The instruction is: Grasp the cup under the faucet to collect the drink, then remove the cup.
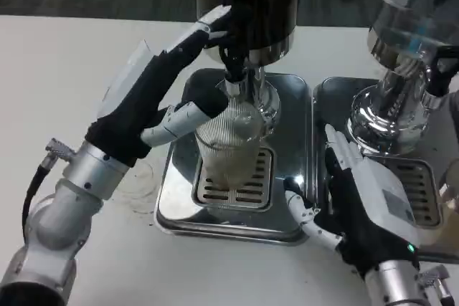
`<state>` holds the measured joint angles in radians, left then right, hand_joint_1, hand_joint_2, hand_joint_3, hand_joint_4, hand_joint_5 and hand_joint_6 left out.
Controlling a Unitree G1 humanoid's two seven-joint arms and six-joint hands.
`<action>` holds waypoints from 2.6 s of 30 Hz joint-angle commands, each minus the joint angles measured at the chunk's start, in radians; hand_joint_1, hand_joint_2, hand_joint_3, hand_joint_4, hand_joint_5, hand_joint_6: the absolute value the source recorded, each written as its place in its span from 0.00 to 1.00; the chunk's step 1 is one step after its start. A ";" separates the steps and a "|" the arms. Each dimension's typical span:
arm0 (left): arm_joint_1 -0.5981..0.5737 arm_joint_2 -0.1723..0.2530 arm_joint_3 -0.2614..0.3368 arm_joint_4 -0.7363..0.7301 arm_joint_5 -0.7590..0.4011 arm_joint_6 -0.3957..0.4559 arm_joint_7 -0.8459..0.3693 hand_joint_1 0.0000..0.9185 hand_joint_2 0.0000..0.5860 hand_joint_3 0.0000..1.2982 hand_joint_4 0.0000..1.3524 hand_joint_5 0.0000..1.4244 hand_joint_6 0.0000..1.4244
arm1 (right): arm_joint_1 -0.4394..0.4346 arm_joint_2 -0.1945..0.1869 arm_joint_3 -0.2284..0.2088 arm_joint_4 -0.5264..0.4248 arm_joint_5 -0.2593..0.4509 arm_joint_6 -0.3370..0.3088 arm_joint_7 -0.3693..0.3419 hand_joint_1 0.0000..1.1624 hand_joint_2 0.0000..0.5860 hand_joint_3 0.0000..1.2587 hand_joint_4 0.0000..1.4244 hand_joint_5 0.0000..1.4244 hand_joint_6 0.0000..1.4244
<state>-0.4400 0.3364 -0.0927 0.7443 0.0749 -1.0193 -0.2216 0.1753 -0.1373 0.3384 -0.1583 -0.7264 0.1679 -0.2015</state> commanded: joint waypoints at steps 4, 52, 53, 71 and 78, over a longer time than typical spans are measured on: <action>0.028 -0.009 -0.011 -0.032 0.012 -0.036 -0.028 0.00 0.16 0.15 0.07 0.19 0.10 | 0.003 0.001 -0.003 -0.006 -0.009 0.003 -0.007 0.42 0.73 0.00 0.00 0.00 0.00; 0.058 0.155 -0.111 -0.192 0.603 -0.070 0.446 0.00 0.18 0.22 0.13 0.25 0.13 | -0.053 -0.049 -0.061 0.084 0.240 -0.152 0.105 0.55 0.59 0.00 0.00 0.00 0.03; 0.057 0.156 -0.115 -0.192 0.604 -0.067 0.450 0.00 0.18 0.22 0.13 0.25 0.13 | -0.057 -0.049 -0.064 0.092 0.252 -0.160 0.111 0.55 0.59 0.00 0.00 0.00 0.04; 0.049 0.167 -0.142 -0.195 0.595 -0.049 0.476 0.00 0.20 0.23 0.14 0.26 0.13 | -0.154 -0.023 -0.103 0.216 0.372 -0.221 0.169 0.57 0.48 0.00 0.00 0.00 0.00; 0.049 0.171 -0.144 -0.194 0.582 -0.046 0.474 0.00 0.20 0.23 0.14 0.27 0.14 | -0.190 -0.017 -0.104 0.248 0.394 -0.228 0.181 0.57 0.45 0.00 0.00 0.00 0.00</action>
<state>-0.4003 0.4980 -0.2092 0.5599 0.6334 -1.0488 0.2778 0.0087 -0.1595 0.2419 0.0759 -0.3439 -0.0400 -0.0260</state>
